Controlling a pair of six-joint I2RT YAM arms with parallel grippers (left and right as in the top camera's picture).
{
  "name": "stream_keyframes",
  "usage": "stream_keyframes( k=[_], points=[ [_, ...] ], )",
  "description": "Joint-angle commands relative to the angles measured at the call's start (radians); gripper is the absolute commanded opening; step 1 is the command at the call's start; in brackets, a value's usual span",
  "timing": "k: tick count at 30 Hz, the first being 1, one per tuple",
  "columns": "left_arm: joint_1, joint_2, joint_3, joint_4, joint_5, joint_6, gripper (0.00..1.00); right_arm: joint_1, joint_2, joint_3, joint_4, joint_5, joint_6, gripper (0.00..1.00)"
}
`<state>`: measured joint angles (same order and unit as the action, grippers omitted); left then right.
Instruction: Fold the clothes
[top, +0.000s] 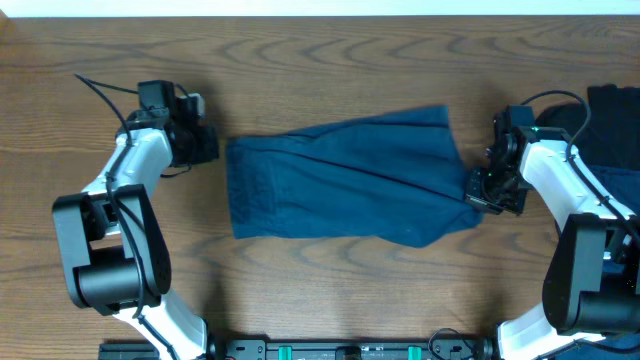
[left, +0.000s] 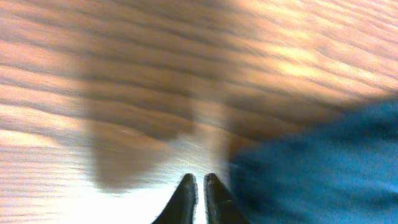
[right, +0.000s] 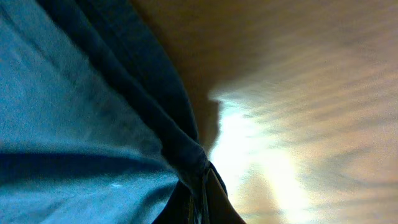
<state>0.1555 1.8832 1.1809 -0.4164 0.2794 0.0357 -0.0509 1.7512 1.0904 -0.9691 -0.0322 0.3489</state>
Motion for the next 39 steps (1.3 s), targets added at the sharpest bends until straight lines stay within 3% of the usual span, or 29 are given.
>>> stream_keyframes(
  k=[1, 2, 5, 10, 15, 18, 20, 27, 29, 34, 39],
  points=[
    [0.037, -0.023, 0.033, -0.002, -0.114, -0.036, 0.14, -0.003, -0.013, 0.012, -0.002, 0.089, 0.001, 0.01],
    [0.042, -0.023, 0.038, -0.013, -0.116, -0.042, 0.14, -0.003, -0.013, 0.012, -0.001, 0.089, -0.003, 0.02],
    [0.047, -0.039, 0.062, -0.068, -0.104, -0.041, 0.17, -0.003, -0.014, 0.018, 0.002, 0.079, -0.045, 0.28],
    [0.044, -0.15, 0.076, -0.174, -0.012, -0.04, 0.24, -0.008, -0.059, 0.08, 0.007, -0.086, -0.187, 0.33],
    [0.029, -0.278, 0.075, -0.291, 0.207, -0.04, 0.29, -0.01, -0.168, 0.182, 0.01, -0.081, -0.16, 0.37],
    [-0.016, -0.299, 0.073, -0.384, 0.23, -0.041, 0.29, -0.004, -0.219, 0.197, 0.089, -0.121, -0.116, 0.19],
    [-0.063, -0.293, 0.057, -0.418, 0.23, -0.04, 0.29, 0.003, -0.221, 0.196, 0.139, -0.16, -0.094, 0.13],
    [-0.223, -0.249, -0.11, -0.378, 0.173, -0.066, 0.29, 0.087, -0.069, 0.124, 0.287, -0.188, -0.005, 0.17],
    [-0.242, -0.235, -0.156, -0.352, 0.172, -0.092, 0.33, 0.117, 0.001, 0.119, 0.338, -0.238, -0.005, 0.18],
    [-0.246, -0.218, -0.264, -0.277, 0.172, -0.143, 0.34, 0.202, 0.183, 0.119, 0.518, -0.406, 0.001, 0.04],
    [-0.246, -0.218, -0.321, -0.25, 0.143, -0.146, 0.34, 0.227, 0.312, 0.119, 0.668, -0.256, 0.183, 0.04]
  ],
)
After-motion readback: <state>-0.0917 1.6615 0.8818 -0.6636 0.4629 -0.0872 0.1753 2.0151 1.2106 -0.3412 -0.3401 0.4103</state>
